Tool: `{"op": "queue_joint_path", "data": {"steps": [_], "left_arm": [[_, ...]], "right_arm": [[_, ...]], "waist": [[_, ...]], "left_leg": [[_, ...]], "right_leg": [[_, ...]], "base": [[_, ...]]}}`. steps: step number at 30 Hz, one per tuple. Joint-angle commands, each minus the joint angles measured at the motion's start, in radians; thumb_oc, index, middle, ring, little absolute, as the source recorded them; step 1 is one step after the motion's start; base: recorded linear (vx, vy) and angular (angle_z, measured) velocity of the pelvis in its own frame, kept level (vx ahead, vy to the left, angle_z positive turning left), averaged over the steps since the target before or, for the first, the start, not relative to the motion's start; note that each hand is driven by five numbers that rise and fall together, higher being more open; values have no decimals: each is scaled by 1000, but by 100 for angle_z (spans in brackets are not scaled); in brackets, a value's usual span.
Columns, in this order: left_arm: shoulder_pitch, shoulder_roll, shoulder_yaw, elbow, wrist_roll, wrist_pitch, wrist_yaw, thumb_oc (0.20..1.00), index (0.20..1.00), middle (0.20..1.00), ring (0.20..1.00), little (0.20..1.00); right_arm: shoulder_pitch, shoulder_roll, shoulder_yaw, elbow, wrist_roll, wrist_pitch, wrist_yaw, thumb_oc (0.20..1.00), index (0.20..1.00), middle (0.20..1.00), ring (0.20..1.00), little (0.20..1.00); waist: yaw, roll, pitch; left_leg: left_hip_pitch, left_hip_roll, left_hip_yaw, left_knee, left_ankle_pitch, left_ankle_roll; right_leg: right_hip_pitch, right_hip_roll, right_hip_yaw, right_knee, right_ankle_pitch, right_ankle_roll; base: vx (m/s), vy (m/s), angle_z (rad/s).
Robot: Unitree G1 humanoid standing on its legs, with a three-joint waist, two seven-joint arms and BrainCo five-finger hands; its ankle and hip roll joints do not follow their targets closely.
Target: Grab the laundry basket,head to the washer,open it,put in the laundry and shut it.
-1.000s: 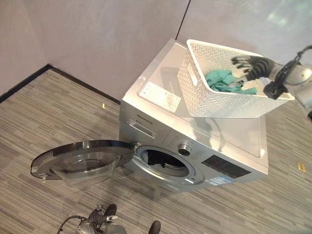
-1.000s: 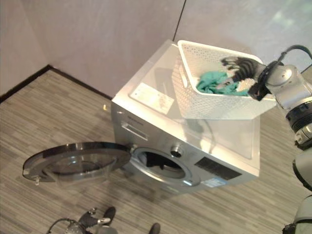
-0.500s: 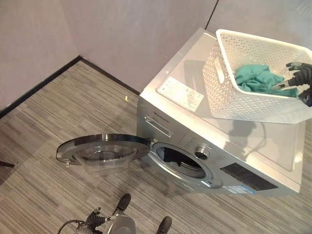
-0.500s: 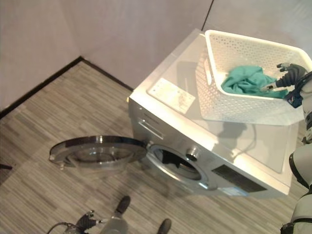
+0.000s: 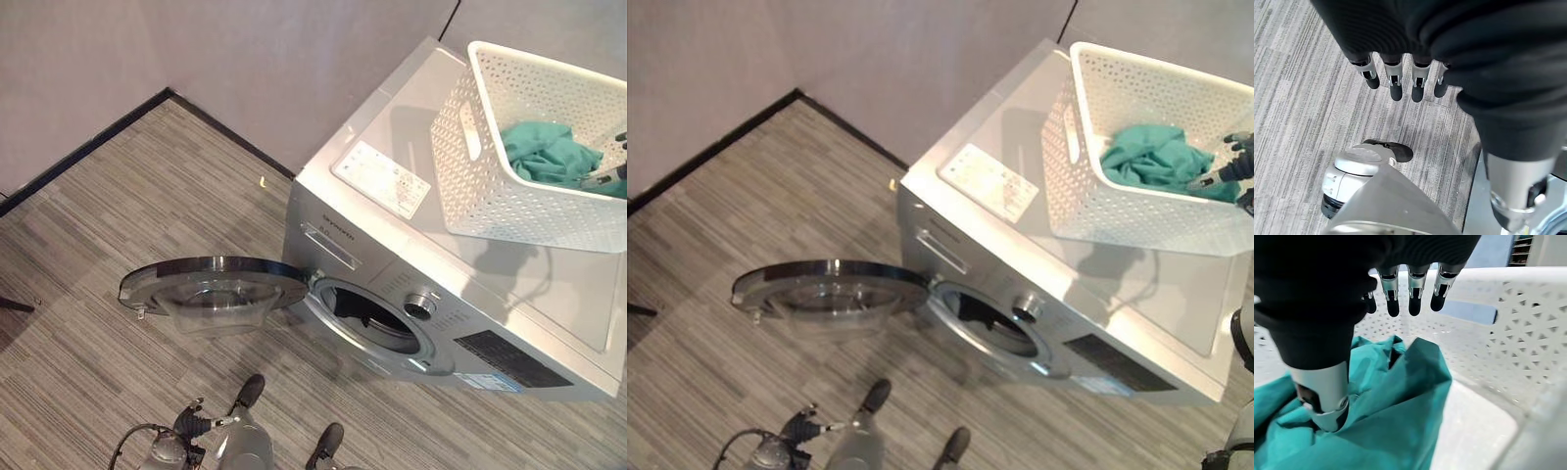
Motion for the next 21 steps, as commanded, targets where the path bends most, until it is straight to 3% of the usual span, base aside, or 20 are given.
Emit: {"op": "queue_joint_path", "data": {"steps": [1, 16, 18, 19, 21], "left_arm": [[-66, 26, 3, 8, -10, -18, -2, 1000, 1000, 1000, 1000, 1000], [-68, 26, 0, 5, -10, -18, -2, 1000, 1000, 1000, 1000, 1000], [-74, 22, -5, 3, -18, -18, -2, 1000, 1000, 1000, 1000, 1000], [-71, 17, -5, 9, -23, -19, 0, 1000, 1000, 1000, 1000, 1000], [-72, 25, -18, 8, -31, -25, 9, 1000, 1000, 1000, 1000, 1000]], "right_arm": [[34, 37, 96, 31, -28, 8, 5, 1000, 1000, 1000, 1000, 1000], [52, 40, 91, 28, -31, 9, 11, 1000, 1000, 1000, 1000, 1000], [99, 66, 56, 25, -24, 13, 9, 1000, 1000, 1000, 1000, 1000], [97, 87, 46, 20, -10, 16, 9, 1000, 1000, 1000, 1000, 1000], [-121, 134, 38, 17, 161, -8, -79, 1000, 1000, 1000, 1000, 1000]], "waist": [[45, -33, 83], [47, -34, 86], [55, -27, 109], [55, -21, 115], [60, -25, 117]], "left_leg": [[3, -32, -15, -16, -24, 48], [0, -33, -15, -16, -23, 48], [-14, -36, -17, -16, -18, 50], [-19, -37, -15, -16, -17, 52], [-19, -35, -14, -16, -18, 54]], "right_leg": [[43, -41, 8, 5, -34, 44], [39, -41, 11, 5, -34, 44], [20, -44, 15, 5, -27, 46], [11, -46, 20, 5, -24, 45], [1, -46, 28, 5, -18, 48]], "base": [[0, 0, 0], [0, 0, 0], [-41, 4, 0], [-6, 35, -4], [24, 39, -13]]}}
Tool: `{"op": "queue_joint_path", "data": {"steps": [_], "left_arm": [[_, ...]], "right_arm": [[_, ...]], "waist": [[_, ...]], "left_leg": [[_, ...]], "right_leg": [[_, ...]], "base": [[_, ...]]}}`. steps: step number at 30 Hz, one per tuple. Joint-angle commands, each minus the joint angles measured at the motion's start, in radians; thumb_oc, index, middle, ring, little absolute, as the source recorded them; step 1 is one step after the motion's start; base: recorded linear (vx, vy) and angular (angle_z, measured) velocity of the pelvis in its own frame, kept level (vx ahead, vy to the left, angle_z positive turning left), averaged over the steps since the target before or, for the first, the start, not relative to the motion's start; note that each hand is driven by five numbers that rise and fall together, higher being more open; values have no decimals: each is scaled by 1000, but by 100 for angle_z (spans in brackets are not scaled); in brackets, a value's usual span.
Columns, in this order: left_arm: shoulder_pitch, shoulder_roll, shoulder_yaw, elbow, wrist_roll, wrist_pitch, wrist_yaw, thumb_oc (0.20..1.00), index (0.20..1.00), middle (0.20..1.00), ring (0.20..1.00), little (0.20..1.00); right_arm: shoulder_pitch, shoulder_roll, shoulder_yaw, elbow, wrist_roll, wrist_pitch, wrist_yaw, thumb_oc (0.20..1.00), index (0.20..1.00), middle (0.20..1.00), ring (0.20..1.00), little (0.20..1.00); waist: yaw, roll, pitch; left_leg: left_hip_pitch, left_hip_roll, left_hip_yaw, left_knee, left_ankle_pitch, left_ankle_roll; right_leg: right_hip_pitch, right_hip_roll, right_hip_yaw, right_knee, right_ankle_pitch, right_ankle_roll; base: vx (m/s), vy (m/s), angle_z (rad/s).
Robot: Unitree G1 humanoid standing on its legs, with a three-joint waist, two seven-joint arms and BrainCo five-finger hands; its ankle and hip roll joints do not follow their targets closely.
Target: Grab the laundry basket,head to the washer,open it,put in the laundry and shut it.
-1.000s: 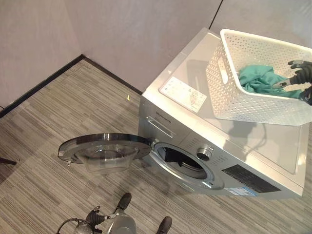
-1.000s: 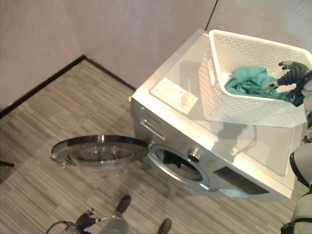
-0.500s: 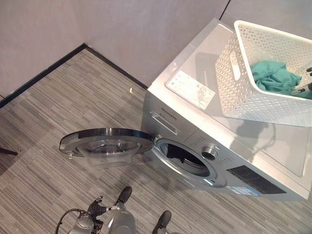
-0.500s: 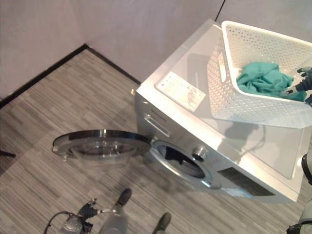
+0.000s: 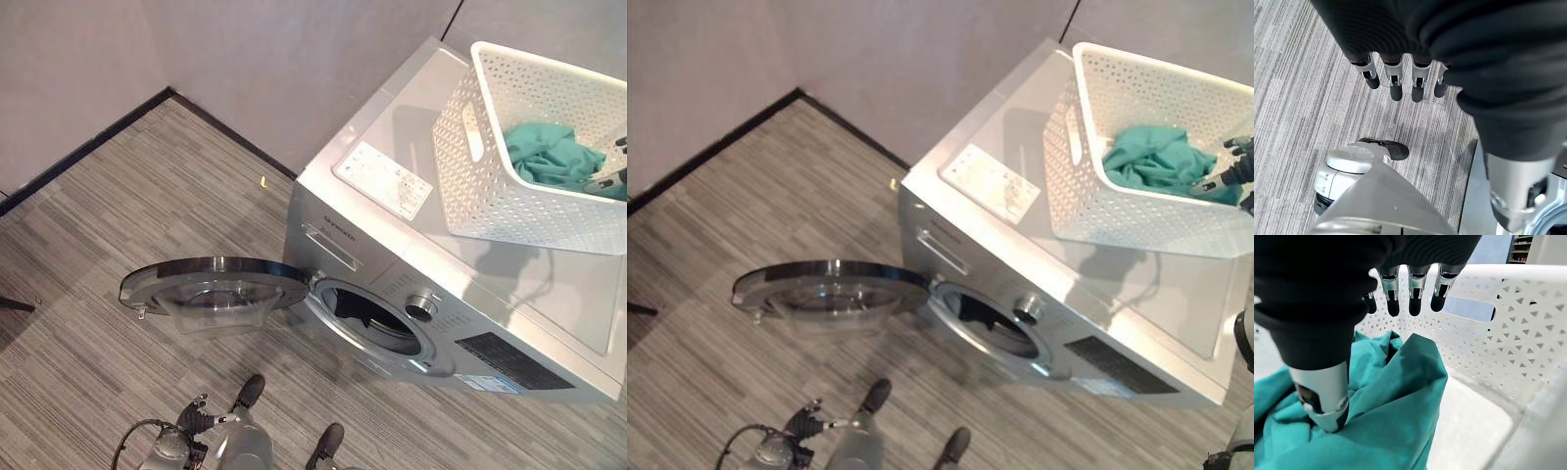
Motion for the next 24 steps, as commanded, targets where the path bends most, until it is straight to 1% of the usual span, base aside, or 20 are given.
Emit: {"op": "queue_joint_path", "data": {"steps": [1, 7, 9, 13, 17, 19, 20, 22, 23, 24], "left_arm": [[-67, 31, -2, 5, -25, -25, 7, 1000, 1000, 1000, 1000, 1000], [-76, 50, -11, 4, -12, -27, 10, 1000, 1000, 1000, 1000, 1000], [-77, 54, -17, 5, -4, -29, 12, 1000, 1000, 1000, 1000, 1000], [-77, 57, -13, 14, 5, -26, 13, 1000, 1000, 1000, 1000, 1000], [-77, 60, -6, 15, 11, -22, 12, 1000, 1000, 1000, 1000, 1000], [-79, 61, -4, 5, 10, -20, 8, 1000, 1000, 1000, 1000, 1000], [-77, 62, -3, 1, 10, -18, 6, 1000, 1000, 1000, 1000, 1000], [-76, 62, -7, -1, 10, -16, 2, 1000, 1000, 1000, 1000, 1000], [-77, 61, -9, -2, 13, -15, 0, 1000, 1000, 1000, 1000, 1000], [-77, 61, -9, -2, 13, -15, 0, 1000, 1000, 1000, 1000, 1000]], "right_arm": [[-143, 114, 102, 34, 147, -25, -89, 1000, 1000, 1000, 1000, 1000], [-225, 95, 142, 28, 181, -26, -90, 1000, 1000, 1000, 1000, 1000], [-256, 87, 152, 32, 195, -34, -104, 1000, 1000, 1000, 1000, 1000], [-253, 84, 170, 28, 171, -35, -104, 1000, 1000, 1000, 1000, 1000], [-226, 101, 182, 29, 113, -26, -90, 1000, 1000, 1000, 1000, 1000], [-211, 100, 204, 66, 33, -18, -74, 1000, 1000, 1000, 1000, 1000], [-201, 99, 212, 72, 9, -14, -65, 1000, 1000, 1000, 1000, 1000], [-186, 92, 222, 76, -23, -10, -54, 1000, 1000, 1000, 1000, 1000], [-177, 86, 227, 74, -40, -9, -48, 1000, 1000, 1000, 1000, 1000], [-177, 86, 227, 73, -40, -9, -48, 1000, 1000, 1000, 1000, 1000]], "waist": [[63, -21, 110], [74, -32, 103], [77, -36, 100], [81, -45, 95], [91, -48, 99], [103, -43, 106], [104, -42, 105], [105, -39, 107], [105, -37, 110], [105, -38, 110]], "left_leg": [[-5, -35, -25, -16, -17, 54], [-12, -37, -32, -16, -18, 52], [-12, -40, -35, -16, -19, 51], [-7, -44, -39, -16, -24, 53], [-4, -47, -46, -16, -24, 54], [-8, -51, -51, -16, -23, 54], [2, -41, -48, -16, -47, 49], [1, -42, -49, -16, -46, 49], [-10, -53, -52, -16, -22, 54], [-10, -53, -52, -16, -22, 54]], "right_leg": [[21, -38, 21, 9, -16, 48], [21, -41, 9, 9, -20, 51], [23, -41, 6, 9, -20, 51], [36, -43, -4, 9, -23, 52], [40, -45, -11, 9, -23, 52], [40, -48, -16, 9, -23, 52], [50, -39, -9, 9, -44, 52], [49, -41, -9, 9, -43, 52], [39, -51, -19, 9, -23, 52], [39, -51, -19, 9, -23, 52]], "base": [[12, 14, -24], [20, -5, 6], [13, 9, 15], [12, 5, 10], [1, 1, 5], [28, -22, 4], [59, -48, 11], [-5, 13, 13], [-66, 68, 6], [1, 9, 3]]}}
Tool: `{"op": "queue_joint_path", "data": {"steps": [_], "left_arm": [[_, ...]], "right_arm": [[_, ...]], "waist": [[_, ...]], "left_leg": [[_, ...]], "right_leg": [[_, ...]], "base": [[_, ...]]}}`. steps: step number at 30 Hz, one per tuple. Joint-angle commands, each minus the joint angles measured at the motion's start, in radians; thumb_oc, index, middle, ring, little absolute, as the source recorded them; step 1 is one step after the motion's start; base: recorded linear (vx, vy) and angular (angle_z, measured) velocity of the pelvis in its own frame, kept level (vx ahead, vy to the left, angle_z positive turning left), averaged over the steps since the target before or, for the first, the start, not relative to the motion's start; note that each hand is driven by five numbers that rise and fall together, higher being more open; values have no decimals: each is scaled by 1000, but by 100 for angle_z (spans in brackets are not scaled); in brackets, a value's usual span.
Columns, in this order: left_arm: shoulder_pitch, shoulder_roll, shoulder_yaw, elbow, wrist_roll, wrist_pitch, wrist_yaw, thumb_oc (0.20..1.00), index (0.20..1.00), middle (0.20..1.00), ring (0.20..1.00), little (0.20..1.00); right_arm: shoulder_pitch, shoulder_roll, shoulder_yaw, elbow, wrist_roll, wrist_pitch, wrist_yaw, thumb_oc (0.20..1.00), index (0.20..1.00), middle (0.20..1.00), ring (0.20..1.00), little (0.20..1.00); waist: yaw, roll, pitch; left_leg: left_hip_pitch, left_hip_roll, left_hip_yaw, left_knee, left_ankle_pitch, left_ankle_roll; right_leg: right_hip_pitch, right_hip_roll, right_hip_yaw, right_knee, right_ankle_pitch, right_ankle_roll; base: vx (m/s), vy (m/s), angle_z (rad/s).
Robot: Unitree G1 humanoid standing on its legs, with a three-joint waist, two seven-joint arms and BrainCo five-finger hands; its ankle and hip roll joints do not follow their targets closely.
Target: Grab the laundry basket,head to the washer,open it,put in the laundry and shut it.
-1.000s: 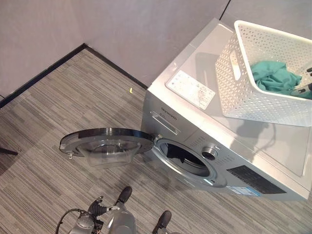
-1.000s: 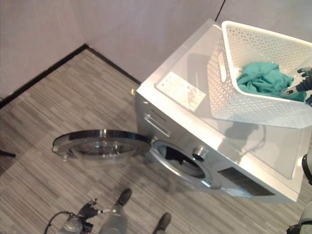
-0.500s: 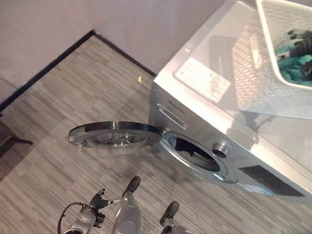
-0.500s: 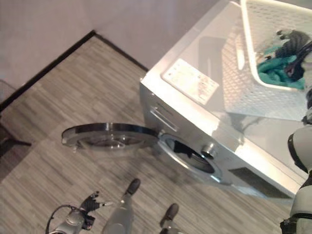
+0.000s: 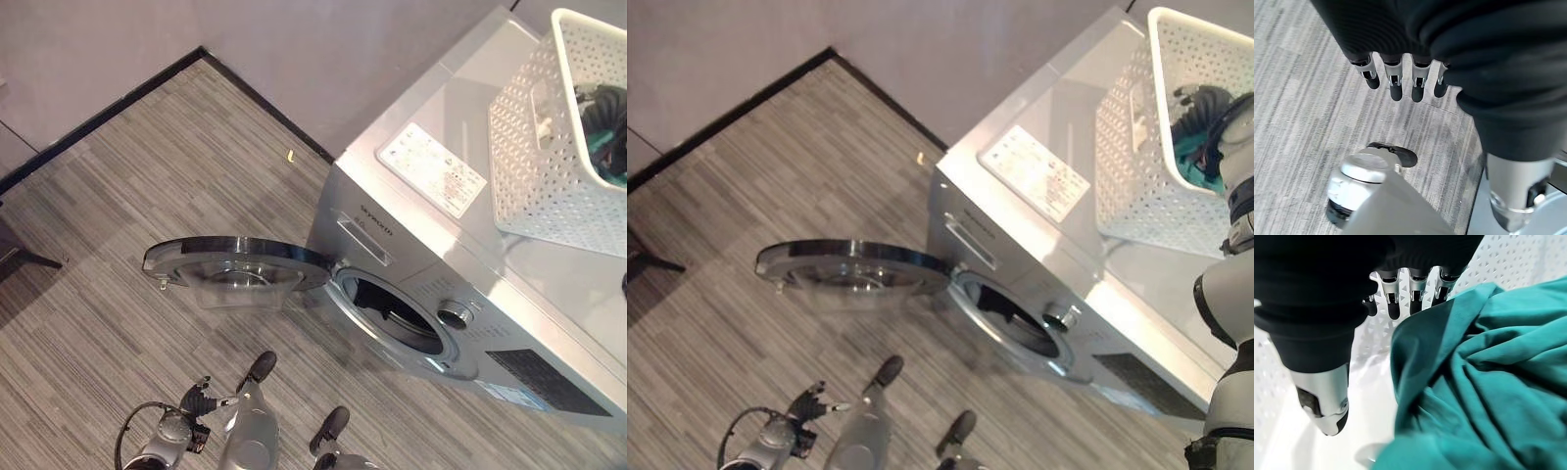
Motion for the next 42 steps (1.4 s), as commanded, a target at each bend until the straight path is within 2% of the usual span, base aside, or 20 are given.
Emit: {"op": "queue_joint_path", "data": {"steps": [1, 2, 7, 15, 16, 17, 18, 24, 31, 42], "left_arm": [[-21, 44, 3, 7, 10, -9, -2, 1000, 1000, 1000, 1000, 1000], [-23, 44, 1, 6, 11, -9, -2, 1000, 1000, 1000, 1000, 1000], [-24, 29, -3, 5, 9, -2, -5, 1000, 1000, 1000, 1000, 1000], [-25, 17, -9, -1, 6, -2, -6, 1000, 1000, 1000, 1000, 1000], [-25, 15, -10, 0, 6, -2, -6, 1000, 1000, 1000, 1000, 1000], [-24, 13, -11, 0, 5, -2, -6, 1000, 1000, 1000, 1000, 1000], [-25, 9, -9, 0, 1, -4, -5, 1000, 1000, 1000, 1000, 1000], [-23, -3, -3, 16, -10, -5, 1, 1000, 1000, 1000, 1000, 1000], [-15, -9, 16, 38, -11, -7, 12, 1000, 1000, 1000, 1000, 1000], [-6, 3, 43, 58, -2, -14, 27, 1000, 1000, 1000, 1000, 1000]], "right_arm": [[-3, -43, 99, 22, -75, 5, 12, 1000, 1000, 1000, 1000, 1000], [-3, -46, 98, 22, -75, 5, 12, 1000, 1000, 1000, 1000, 1000], [29, -71, 101, 30, -134, 8, 16, 1000, 1000, 1000, 1000, 1000], [84, -94, 76, 26, -148, 10, 16, 1000, 1000, 1000, 1000, 1000], [105, -89, 65, 22, -147, 10, 21, 442, 442, 442, 442, 442], [113, -89, 62, 19, -146, 11, 26, 269, 269, 269, 269, 269], [143, -78, 46, 11, -138, 12, 31, 200, 200, 200, 200, 200], [199, -47, -6, -14, -89, 21, 45, 200, 200, 200, 200, 200], [193, -29, -45, -23, -33, 18, 22, 200, 200, 200, 200, 200], [73, -76, -91, -45, 125, -14, -66, 200, 200, 200, 200, 200]], "waist": [[25, -33, 41], [25, -32, 44], [14, -28, 41], [1, -24, 41], [0, -22, 43], [-1, -21, 44], [-2, -16, 47], [-11, 0, 50], [-24, 1, 42], [-46, -26, 11]], "left_leg": [[40, -20, 5, -27, -64, 47], [28, -31, 2, -27, -39, 52], [32, -34, 7, -27, -41, 54], [37, -33, 10, -27, -43, 56], [37, -33, 10, -27, -43, 56], [36, -34, 11, -27, -42, 56], [33, -33, 10, -27, -41, 57], [30, -36, 12, -27, -38, 59], [40, -35, 17, -27, -42, 62], [75, -32, 28, -27, -56, 62]], "right_leg": [[51, -37, 28, 0, -48, 47], [41, -47, 19, 0, -27, 47], [43, -48, 23, 0, -24, 46], [43, -49, 27, 0, -23, 46], [42, -49, 28, 0, -22, 45], [41, -49, 29, 0, -22, 45], [38, -51, 29, 0, -22, 45], [33, -53, 33, 0, -21, 44], [40, -53, 40, 0, -21, 42], [67, -52, 44, 0, -19, 45]], "base": [[0, 0, 0], [0, 0, 0], [-13, 14, 1], [0, 0, 0], [0, 0, 0], [0, 0, 0], [-8, 0, -3], [-14, 8, -5], [-13, 6, -4], [0, 0, 0]]}}
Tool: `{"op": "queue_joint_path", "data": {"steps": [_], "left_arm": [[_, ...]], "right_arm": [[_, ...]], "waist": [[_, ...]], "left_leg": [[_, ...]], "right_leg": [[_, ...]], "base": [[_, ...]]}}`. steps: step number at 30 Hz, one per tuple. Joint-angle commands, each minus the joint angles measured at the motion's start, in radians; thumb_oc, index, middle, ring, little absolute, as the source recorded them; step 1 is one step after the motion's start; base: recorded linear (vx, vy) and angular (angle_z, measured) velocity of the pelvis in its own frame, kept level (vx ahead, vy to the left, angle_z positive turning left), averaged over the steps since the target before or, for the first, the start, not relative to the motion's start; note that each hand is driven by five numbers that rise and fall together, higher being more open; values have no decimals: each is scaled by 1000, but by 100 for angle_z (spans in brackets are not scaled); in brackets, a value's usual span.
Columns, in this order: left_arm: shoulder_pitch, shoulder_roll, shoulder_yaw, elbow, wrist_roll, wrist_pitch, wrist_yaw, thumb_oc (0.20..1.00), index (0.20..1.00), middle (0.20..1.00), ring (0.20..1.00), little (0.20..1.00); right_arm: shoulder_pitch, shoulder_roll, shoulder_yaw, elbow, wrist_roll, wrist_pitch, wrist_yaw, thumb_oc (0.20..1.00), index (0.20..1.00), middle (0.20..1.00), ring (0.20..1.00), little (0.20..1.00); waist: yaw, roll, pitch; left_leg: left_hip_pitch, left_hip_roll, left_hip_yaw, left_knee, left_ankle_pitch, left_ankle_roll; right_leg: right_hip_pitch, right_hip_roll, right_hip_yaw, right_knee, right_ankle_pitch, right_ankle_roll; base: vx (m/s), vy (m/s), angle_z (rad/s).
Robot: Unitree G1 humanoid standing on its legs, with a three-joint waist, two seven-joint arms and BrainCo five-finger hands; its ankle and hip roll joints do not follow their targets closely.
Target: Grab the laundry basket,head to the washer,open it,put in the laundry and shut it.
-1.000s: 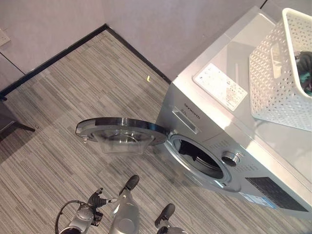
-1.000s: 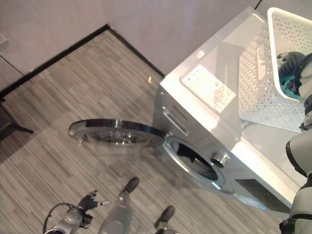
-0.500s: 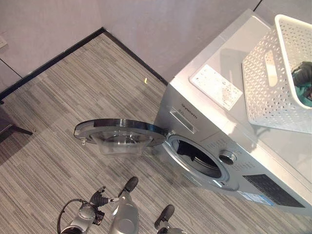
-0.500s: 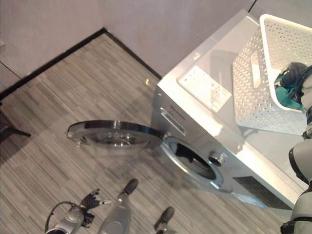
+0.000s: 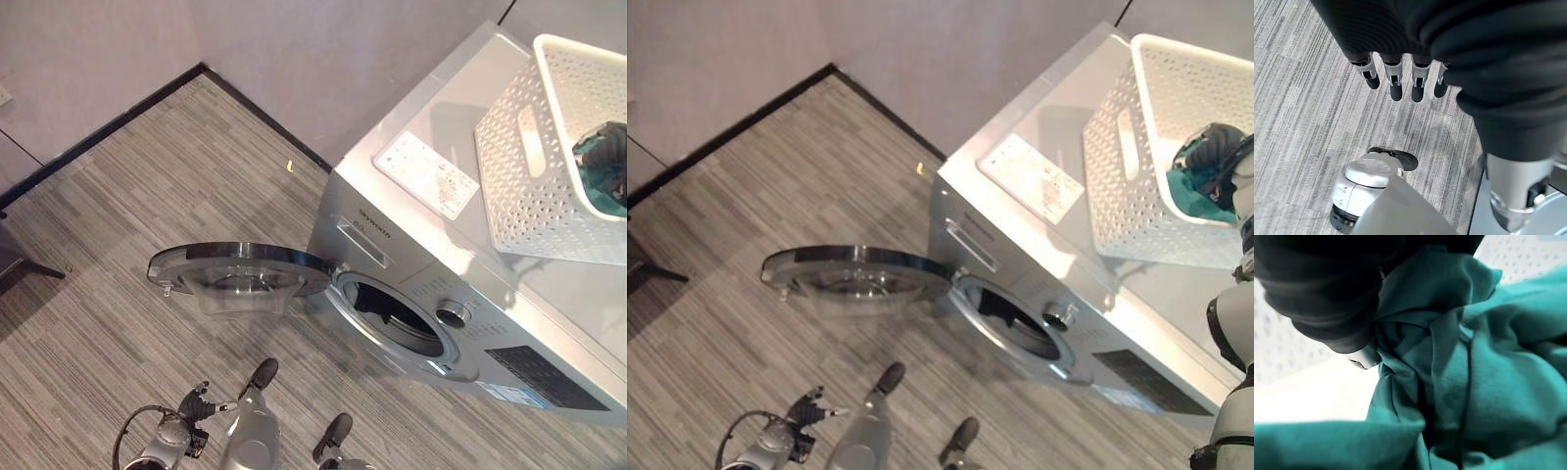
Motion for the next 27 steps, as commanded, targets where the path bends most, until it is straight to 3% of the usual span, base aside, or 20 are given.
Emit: {"op": "queue_joint_path", "data": {"steps": [1, 6, 19, 27], "left_arm": [[-2, 17, 32, 51, 1, -18, 16, 1000, 1000, 1000, 1000, 1000], [10, 17, 44, 61, 11, -25, 23, 1000, 1000, 1000, 1000, 1000], [54, 4, 81, 101, 39, -35, 43, 1000, 1000, 1000, 1000, 1000], [67, -20, 87, 111, 59, -40, 103, 1000, 1000, 1000, 1000, 1000]], "right_arm": [[-80, -22, 50, 44, 73, -19, -70, 200, 200, 200, 200, 200], [-190, -93, 34, 53, 191, -52, -128, 200, 200, 200, 200, 200], [-307, -164, -19, 5, 392, -128, -247, 200, 200, 200, 200, 200], [-306, -197, -96, -140, 297, -193, -501, 200, 200, 200, 200, 200]], "waist": [[-40, -36, 15], [-61, -49, -18], [-100, -63, -79], [-124, -40, -114]], "left_leg": [[42, -16, 2, -34, -58, 61], [66, -11, 10, -34, -68, 59], [123, -4, 20, -34, -91, 57], [150, -3, 34, -34, -102, 63]], "right_leg": [[49, -32, 15, 0, -36, 40], [71, -31, 14, 0, -40, 41], [116, -28, 19, 0, -45, 44], [131, -33, 31, 0, -43, 43]], "base": [[0, 0, 0], [0, 0, 0], [-1, 3, 0], [-5, 29, -5]]}}
